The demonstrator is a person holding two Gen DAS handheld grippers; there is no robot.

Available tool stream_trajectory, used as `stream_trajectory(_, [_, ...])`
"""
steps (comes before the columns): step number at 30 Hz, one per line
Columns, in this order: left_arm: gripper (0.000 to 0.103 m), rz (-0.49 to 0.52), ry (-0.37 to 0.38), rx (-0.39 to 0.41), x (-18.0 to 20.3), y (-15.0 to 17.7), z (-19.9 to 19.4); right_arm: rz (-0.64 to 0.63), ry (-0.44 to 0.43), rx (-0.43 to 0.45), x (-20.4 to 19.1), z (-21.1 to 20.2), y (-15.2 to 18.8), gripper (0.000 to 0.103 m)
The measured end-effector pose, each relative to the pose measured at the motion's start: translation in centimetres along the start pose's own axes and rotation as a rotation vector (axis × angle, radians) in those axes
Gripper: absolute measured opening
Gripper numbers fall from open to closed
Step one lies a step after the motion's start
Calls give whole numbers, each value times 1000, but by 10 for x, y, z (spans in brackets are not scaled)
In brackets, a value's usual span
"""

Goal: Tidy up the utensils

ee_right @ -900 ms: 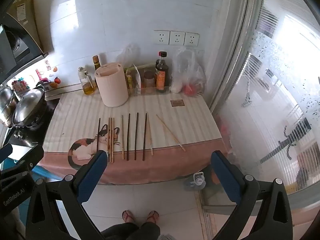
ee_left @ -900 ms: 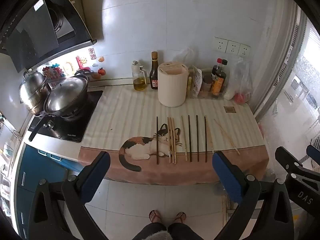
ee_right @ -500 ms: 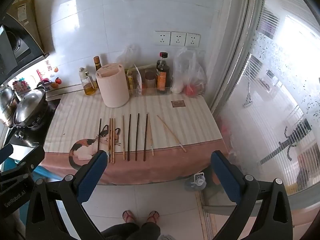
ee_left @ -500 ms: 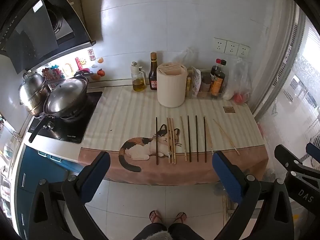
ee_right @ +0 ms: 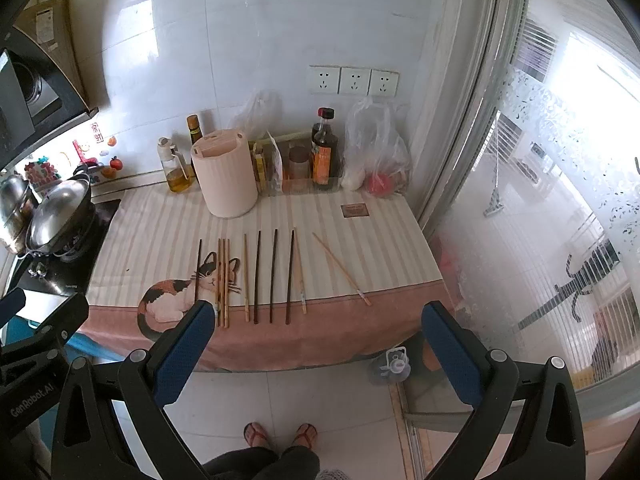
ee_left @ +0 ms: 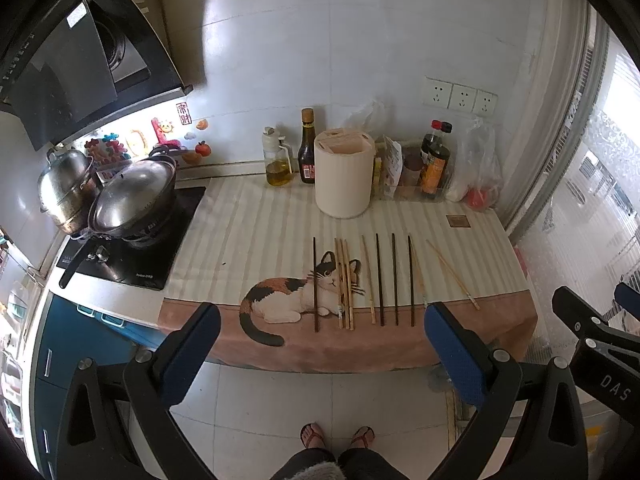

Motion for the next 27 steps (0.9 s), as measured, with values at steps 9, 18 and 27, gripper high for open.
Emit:
stream_trajectory(9, [103, -7, 3, 5, -5, -1, -2, 1, -2, 7, -2, -3, -1, 103])
stream_trajectory(18, [103, -9, 4, 5, -6, -4, -2, -3, 0, 19, -7, -7, 0, 103])
stream_trajectory(27, [103, -16, -4, 29, -10, -5, -7, -4, 0, 34, -8, -11, -2, 103])
Point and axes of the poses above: each gripper's, at about its wrist camera, not at the fingertips, and z roughly the way its jaws point, x to its right, y to its underside, the point moved 6 cm from there along z, roughly the way its jaws point, and after that the axes turned 1 degree about -x, right-handed, at the moved point
